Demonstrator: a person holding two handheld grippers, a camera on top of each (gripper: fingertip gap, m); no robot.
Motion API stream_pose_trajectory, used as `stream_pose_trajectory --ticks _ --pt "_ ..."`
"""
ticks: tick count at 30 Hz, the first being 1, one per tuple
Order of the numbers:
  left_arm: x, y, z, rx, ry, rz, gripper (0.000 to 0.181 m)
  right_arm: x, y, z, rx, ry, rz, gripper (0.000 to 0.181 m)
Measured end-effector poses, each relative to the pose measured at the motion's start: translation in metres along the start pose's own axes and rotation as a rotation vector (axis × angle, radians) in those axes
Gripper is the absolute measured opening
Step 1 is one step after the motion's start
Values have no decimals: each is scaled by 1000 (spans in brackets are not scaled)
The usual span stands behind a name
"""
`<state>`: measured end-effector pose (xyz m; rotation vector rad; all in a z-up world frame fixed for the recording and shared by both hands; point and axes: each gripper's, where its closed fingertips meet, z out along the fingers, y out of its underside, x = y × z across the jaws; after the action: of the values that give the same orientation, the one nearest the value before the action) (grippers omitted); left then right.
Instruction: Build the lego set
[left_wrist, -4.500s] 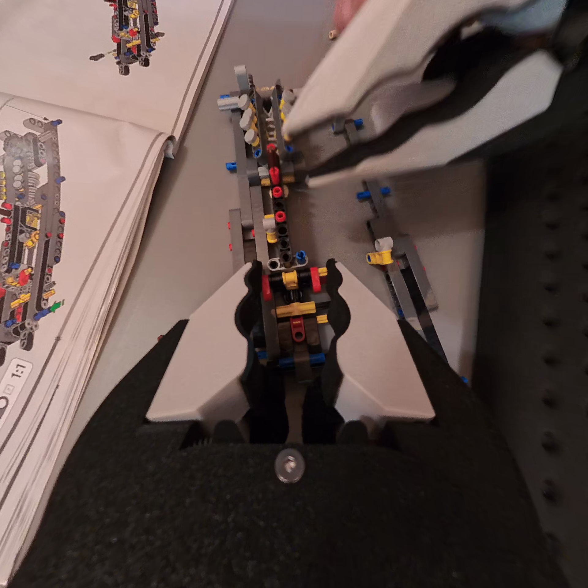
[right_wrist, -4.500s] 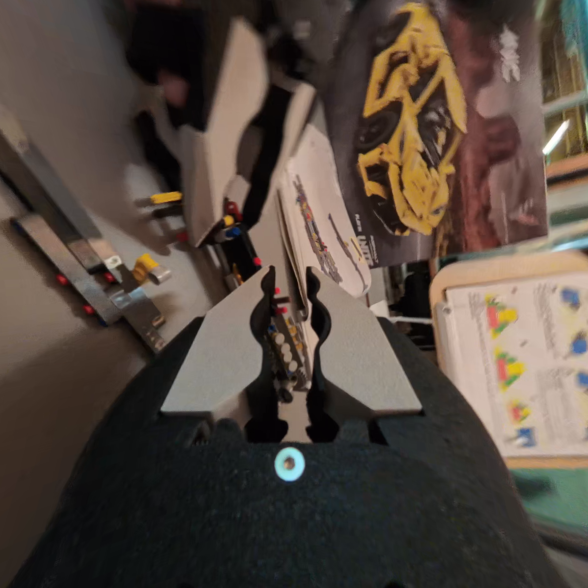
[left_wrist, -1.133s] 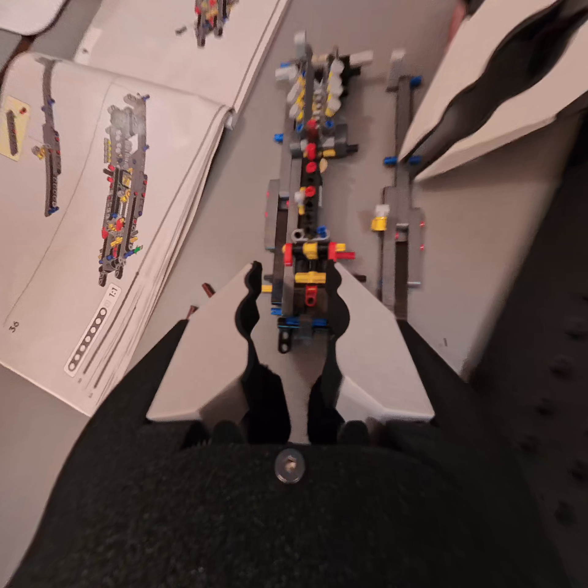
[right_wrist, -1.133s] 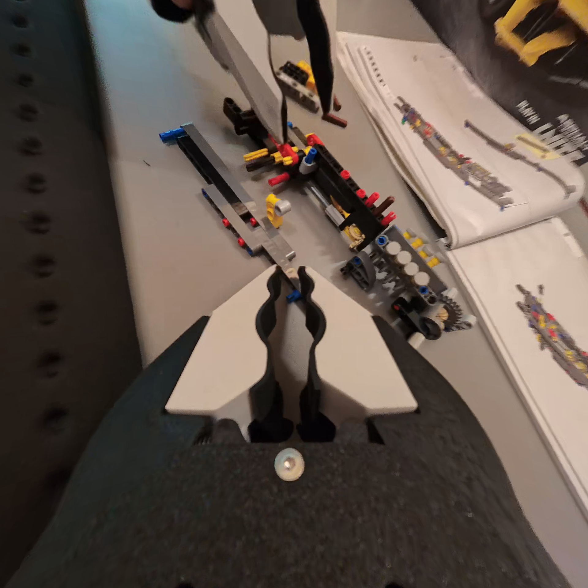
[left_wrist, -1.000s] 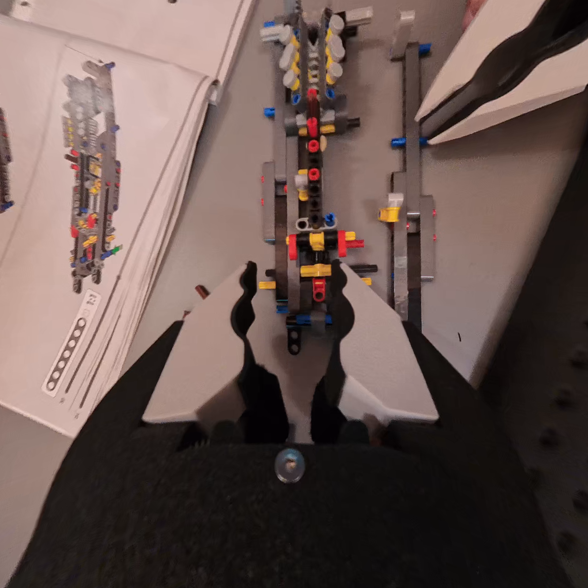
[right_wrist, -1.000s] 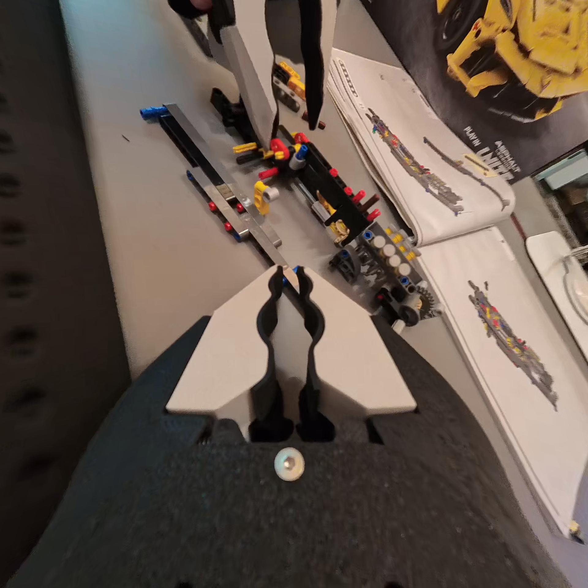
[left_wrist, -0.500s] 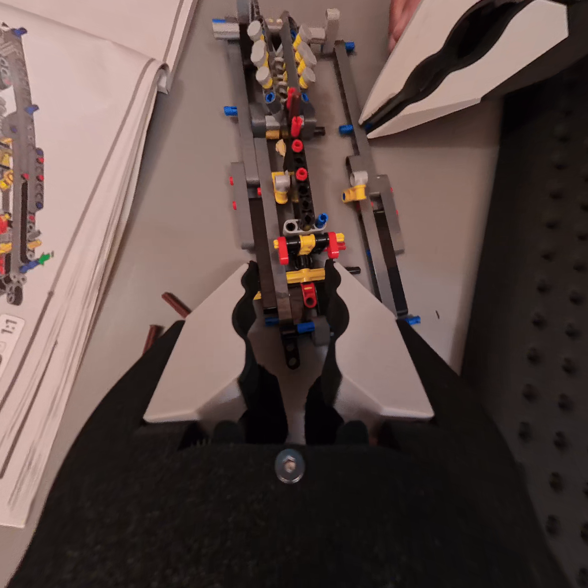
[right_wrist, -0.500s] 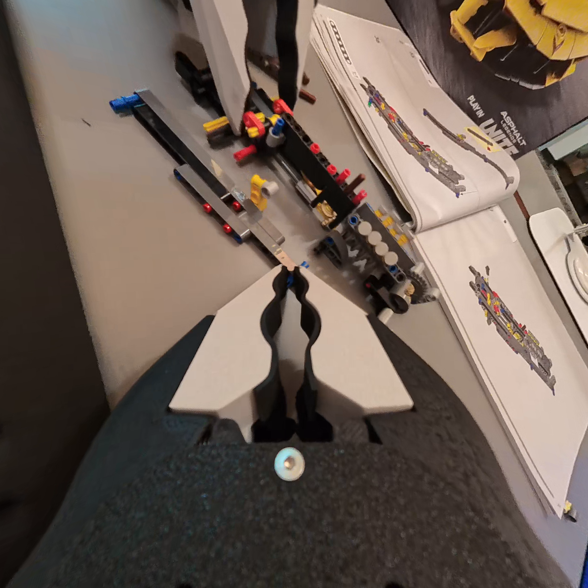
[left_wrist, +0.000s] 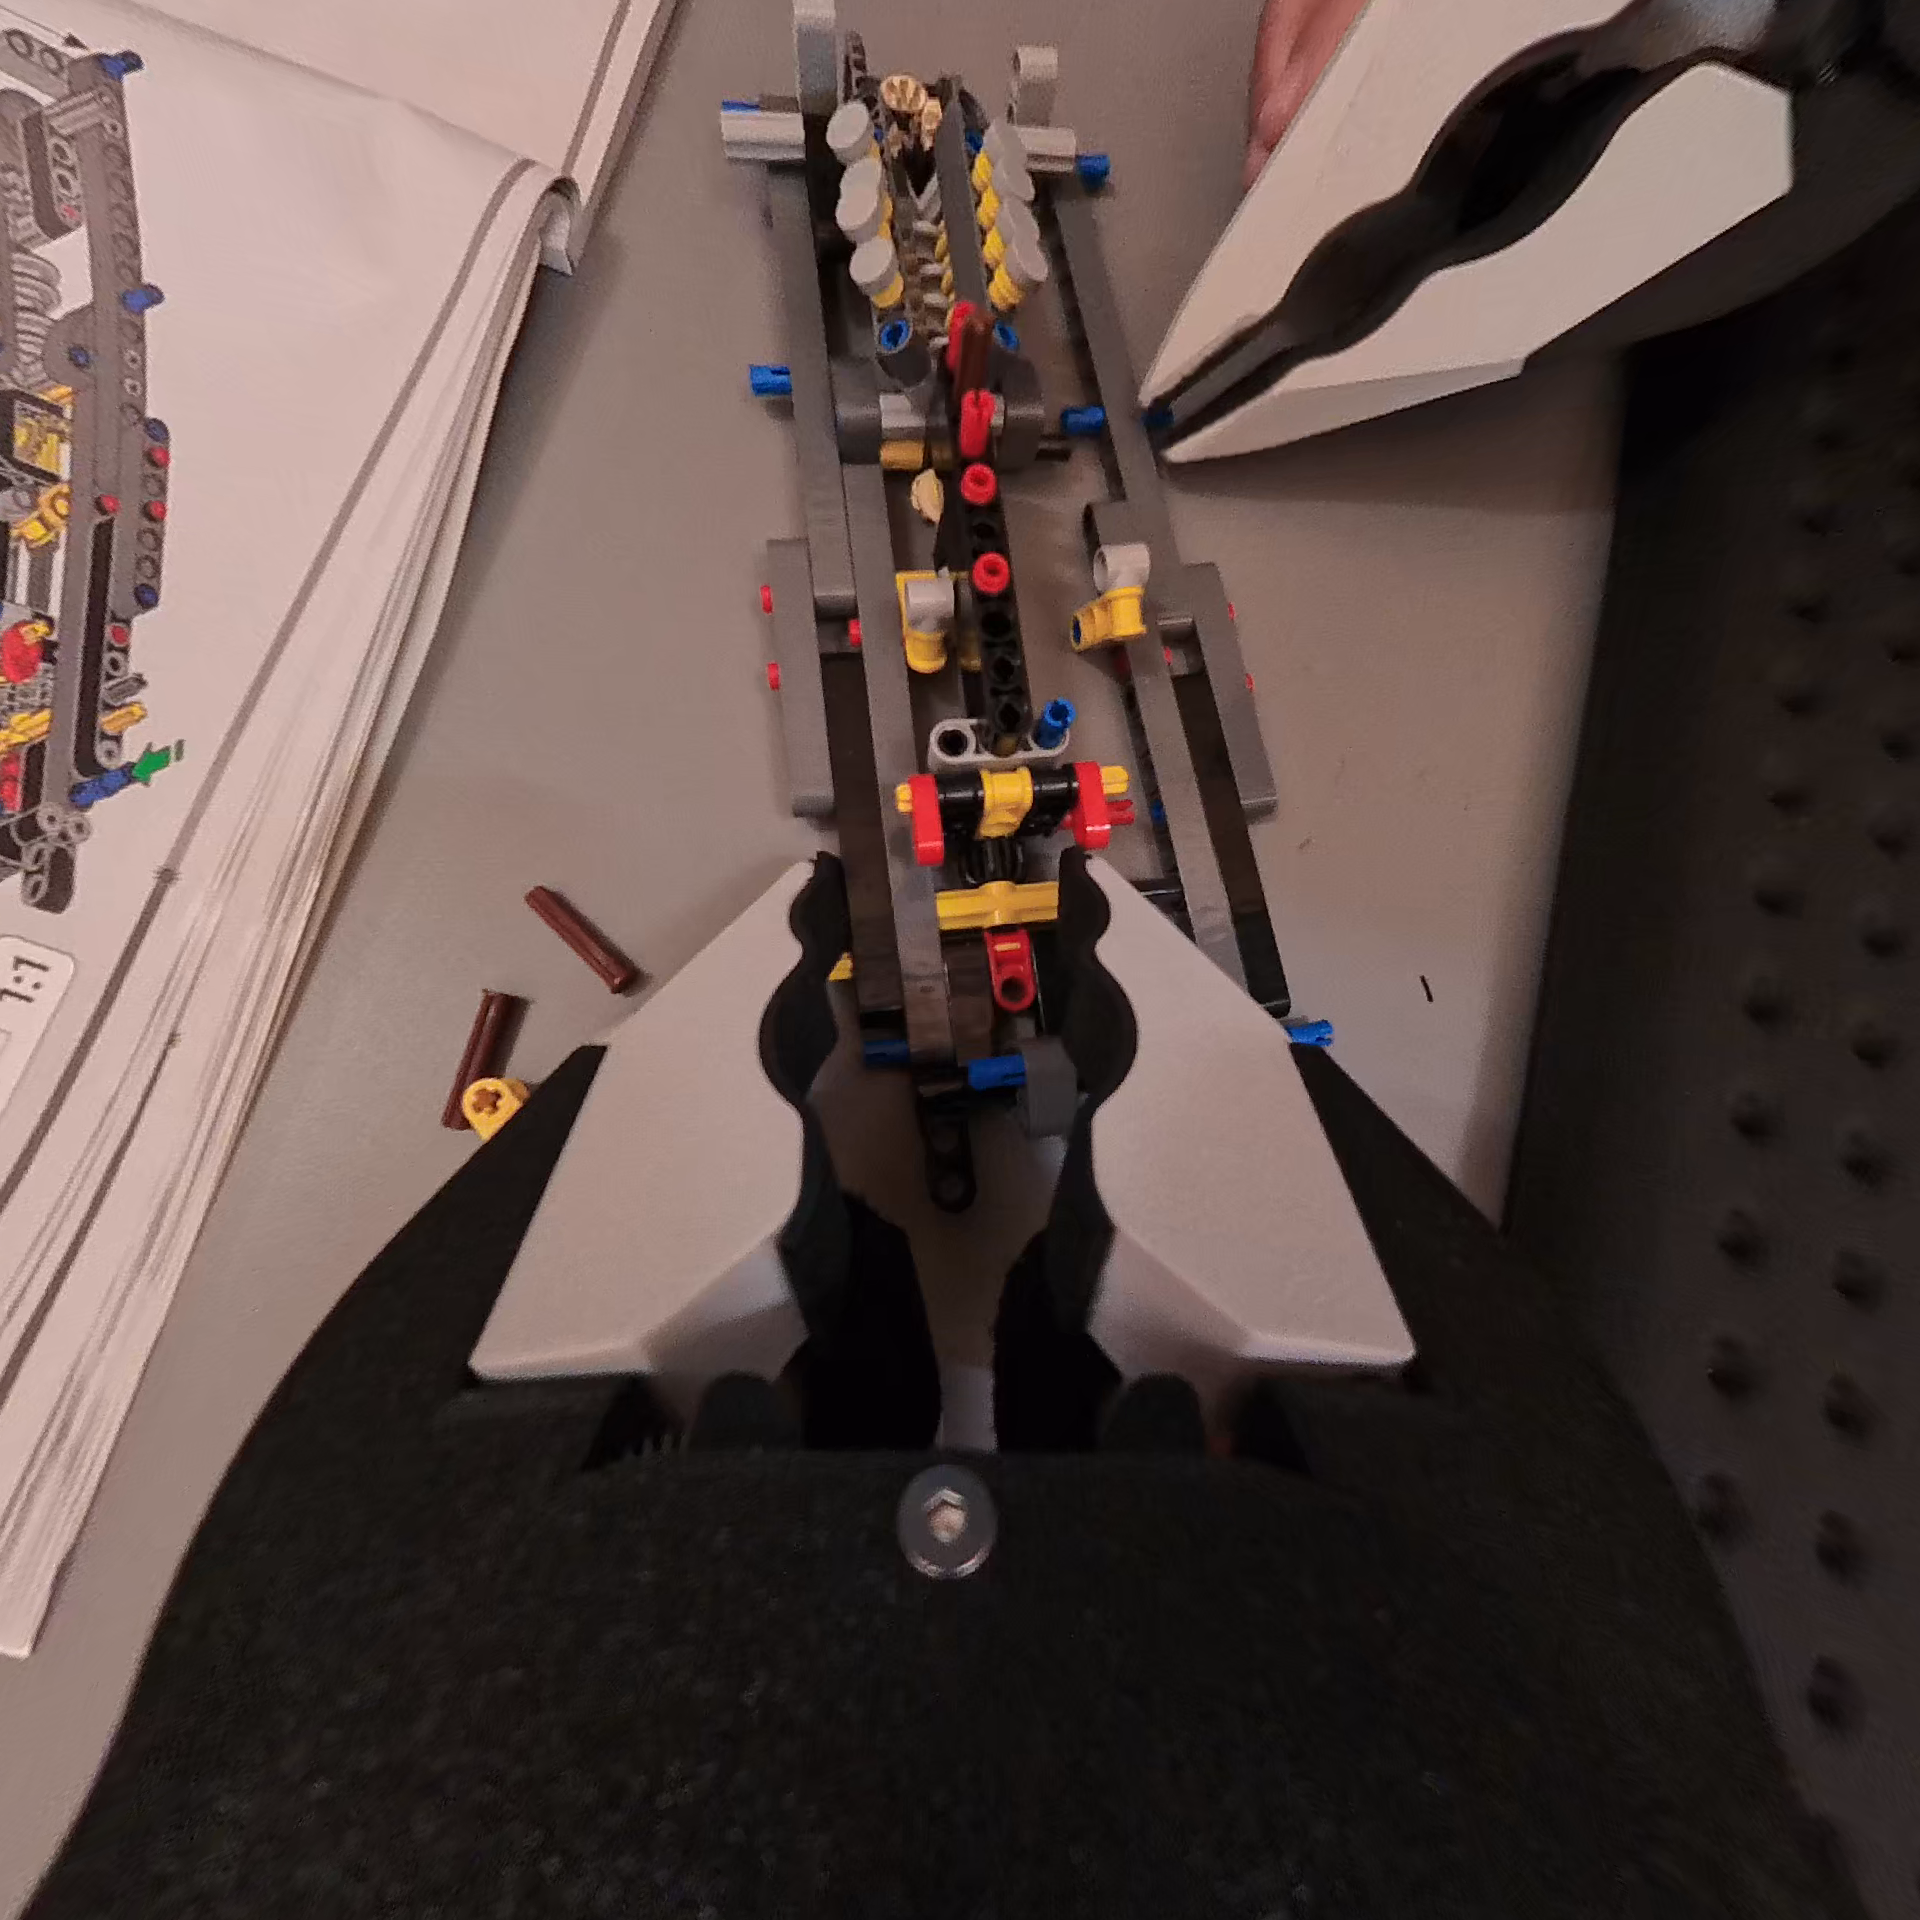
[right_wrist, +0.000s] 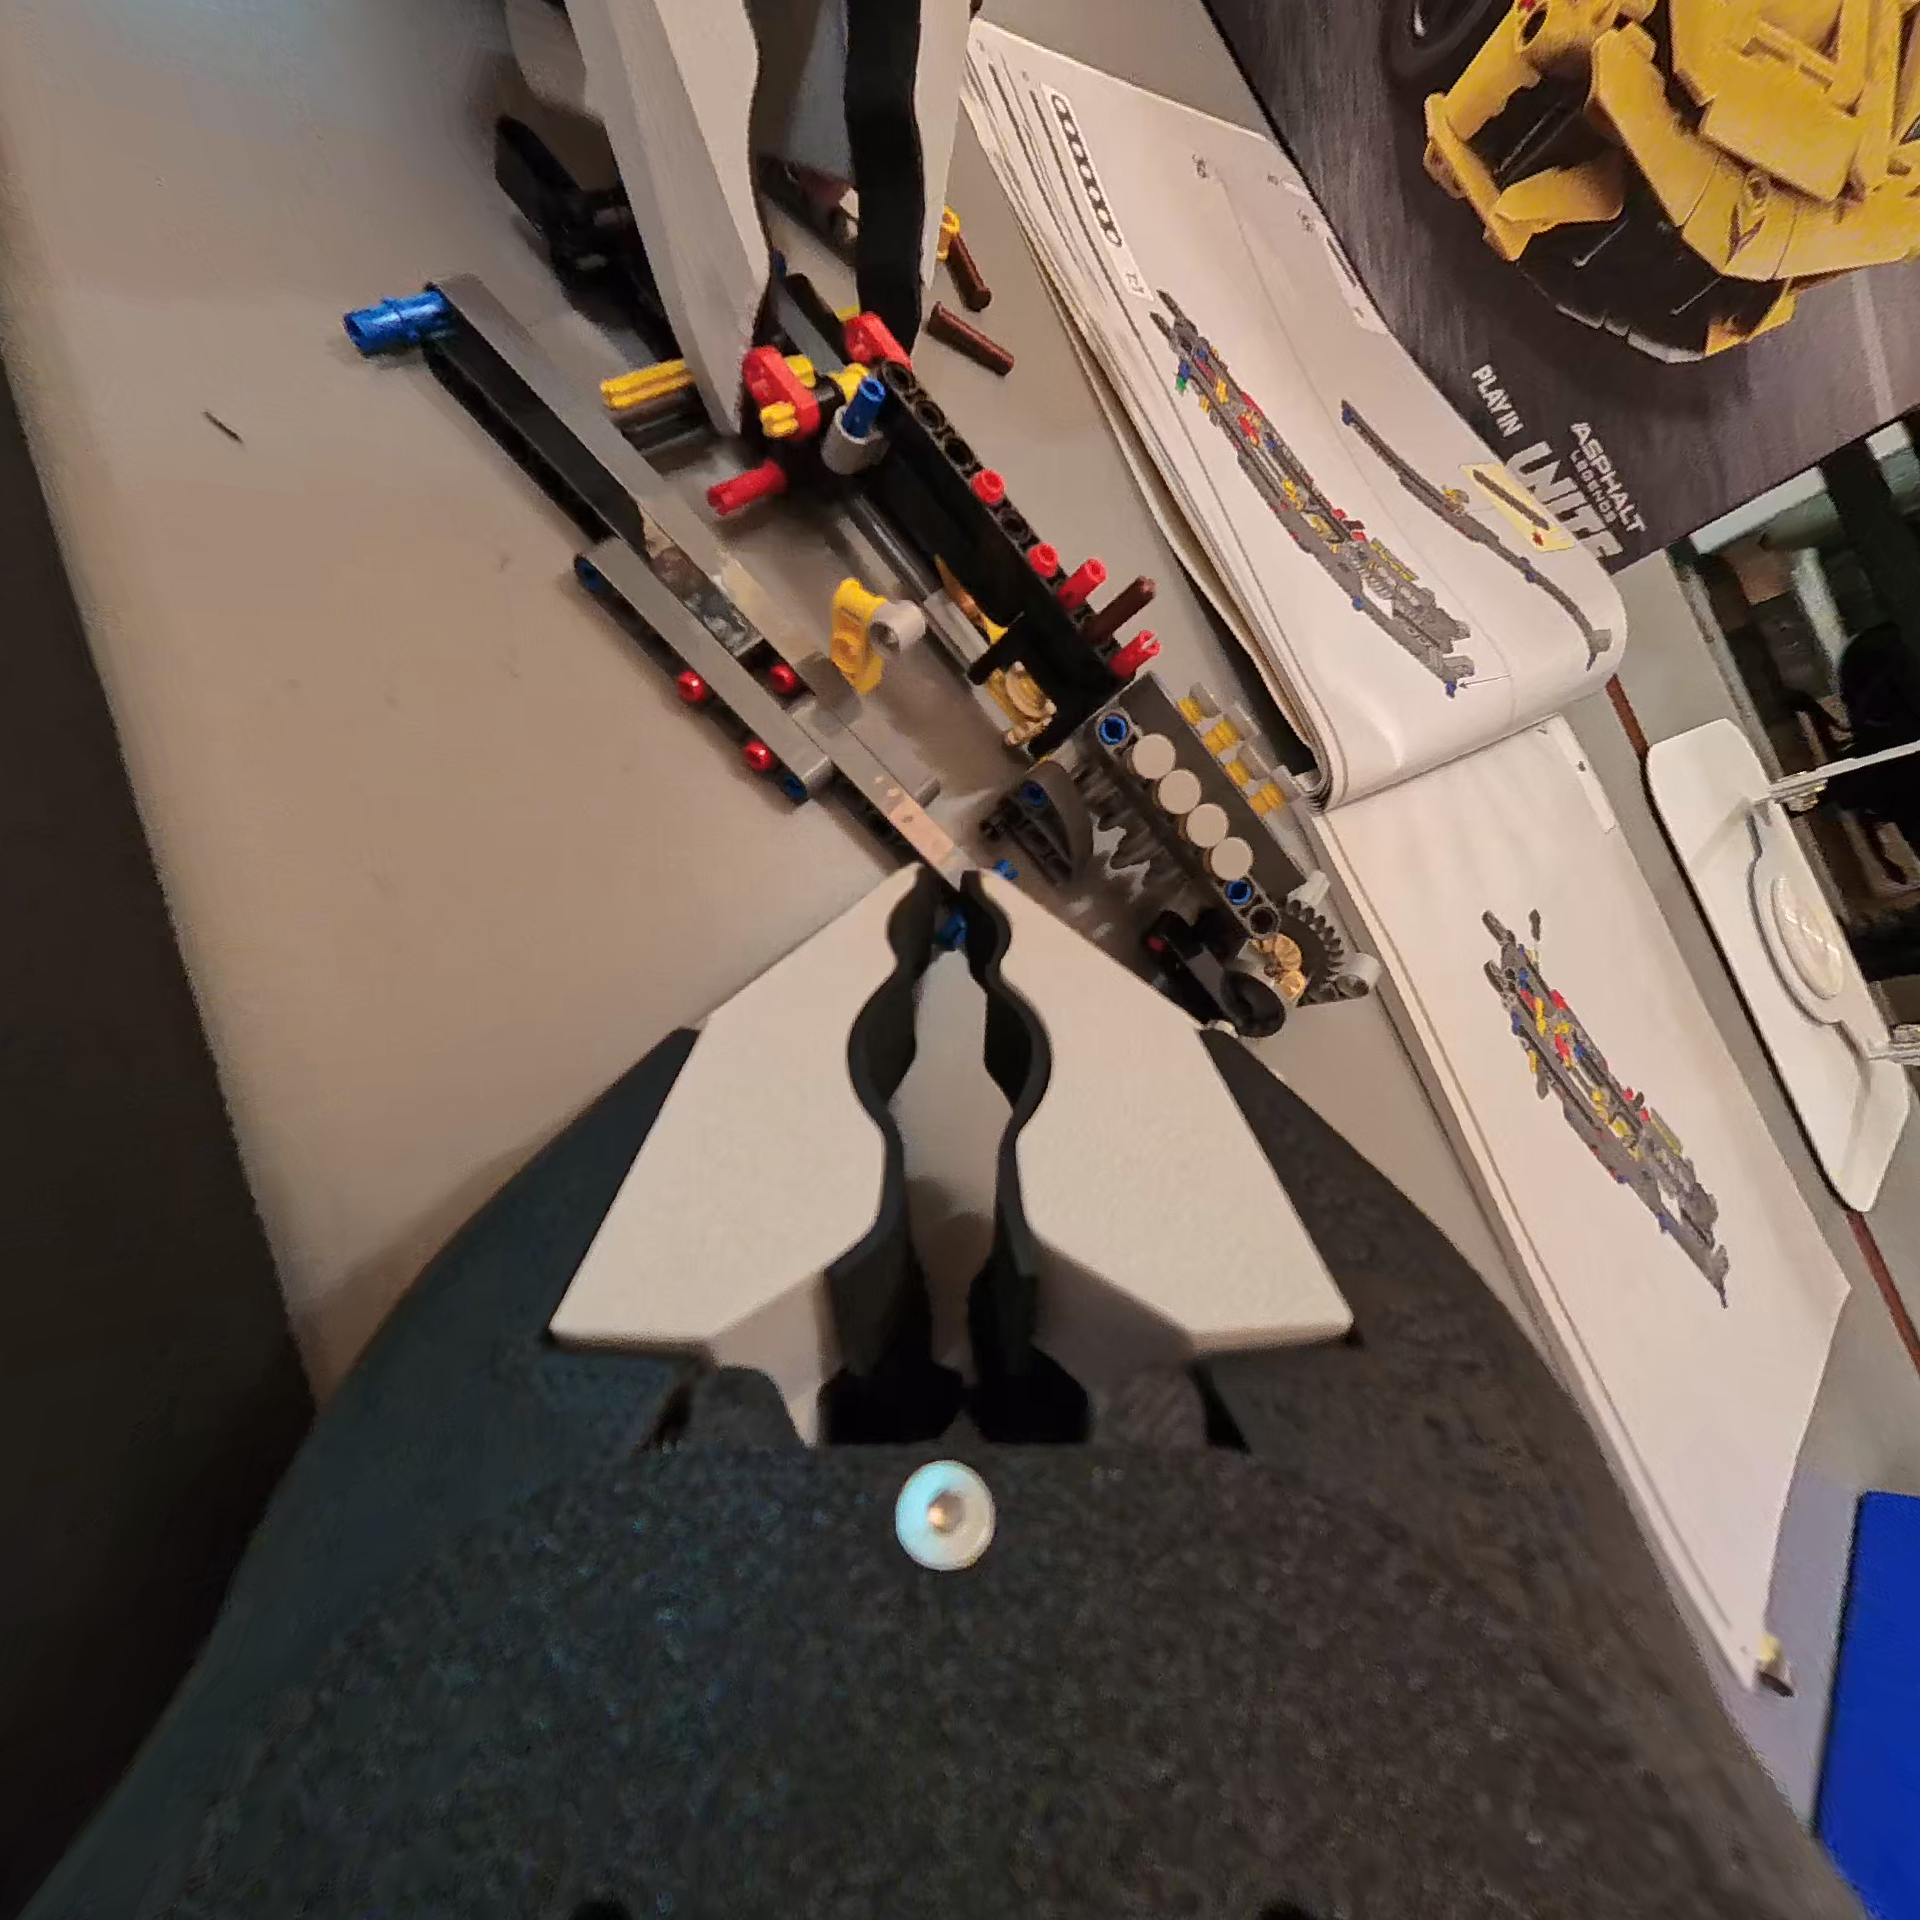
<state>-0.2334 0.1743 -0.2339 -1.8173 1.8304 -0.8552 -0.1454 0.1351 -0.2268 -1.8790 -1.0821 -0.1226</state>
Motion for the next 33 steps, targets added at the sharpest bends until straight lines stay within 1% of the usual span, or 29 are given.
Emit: stream_pose_trajectory --ticks 4,11,18,28,29,30,31,33 --pt "1 -1 1 5 -15 -1 40 -4 -1 -2 9 -29 14 5" --pt "2 -1 1 8 -11 0 39 0 -2 5 -18 11 0 2" --pt "1 0 0 10 -8 -10 39 4 0 5 -29 43 1 0" --pt "0 1 0 8 -15 -11 39 8 4 5 -46 50 38 1" --pt "0 1 -1 9 -11 -11 39 7 4 4 -49 44 35 2" --pt "1 1 -1 10 -7 -10 39 7 3 3 -47 37 35 8" --pt "1 1 -1 11 -6 -10 39 9 2 -1 -40 26 40 13" --pt "1 1 -1 10 -6 -6 40 19 4 -14 -6 -30 78 16"
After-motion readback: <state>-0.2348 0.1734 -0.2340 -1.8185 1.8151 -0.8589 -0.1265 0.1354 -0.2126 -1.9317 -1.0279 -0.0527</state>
